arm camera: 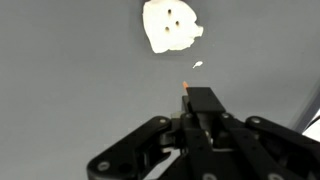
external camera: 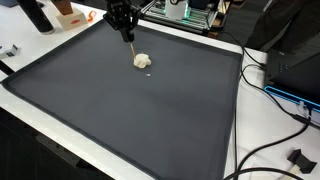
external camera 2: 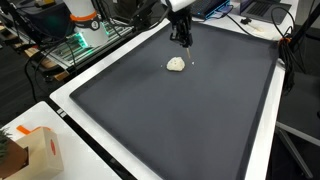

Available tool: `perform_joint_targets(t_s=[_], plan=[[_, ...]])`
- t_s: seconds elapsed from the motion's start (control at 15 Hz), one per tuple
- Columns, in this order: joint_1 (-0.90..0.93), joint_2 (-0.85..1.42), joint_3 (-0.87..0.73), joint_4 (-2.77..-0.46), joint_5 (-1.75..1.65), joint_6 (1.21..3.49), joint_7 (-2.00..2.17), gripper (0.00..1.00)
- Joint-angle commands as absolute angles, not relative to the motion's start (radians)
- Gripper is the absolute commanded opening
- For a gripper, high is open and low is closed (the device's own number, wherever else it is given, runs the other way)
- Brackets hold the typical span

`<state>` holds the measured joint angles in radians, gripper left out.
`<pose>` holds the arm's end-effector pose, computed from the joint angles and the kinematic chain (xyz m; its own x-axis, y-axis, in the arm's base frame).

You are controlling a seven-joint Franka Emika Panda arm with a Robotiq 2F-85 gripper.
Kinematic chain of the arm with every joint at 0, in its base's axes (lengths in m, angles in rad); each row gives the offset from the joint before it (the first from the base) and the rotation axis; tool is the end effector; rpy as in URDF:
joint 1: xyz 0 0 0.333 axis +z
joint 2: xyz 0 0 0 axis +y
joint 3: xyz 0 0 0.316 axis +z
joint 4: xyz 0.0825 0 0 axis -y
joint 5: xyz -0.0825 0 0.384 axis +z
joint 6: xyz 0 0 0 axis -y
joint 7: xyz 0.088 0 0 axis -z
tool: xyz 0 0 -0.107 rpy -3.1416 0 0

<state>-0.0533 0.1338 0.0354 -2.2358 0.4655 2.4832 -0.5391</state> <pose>0.5500 -0.0118 0.3210 0.9686 0.1354 0.2084 0.1858 -0.9515 -0.2451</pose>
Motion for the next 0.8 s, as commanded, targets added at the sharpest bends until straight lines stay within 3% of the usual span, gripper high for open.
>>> perform_joint_targets(t_s=[0.0,0.73], plan=[[-0.033,0.061,0.033,-2.307,0.331,2.502,-0.449,0.03],[0.006,-0.033,0.034,-2.35,0.051,2.443,-0.319,0.03]])
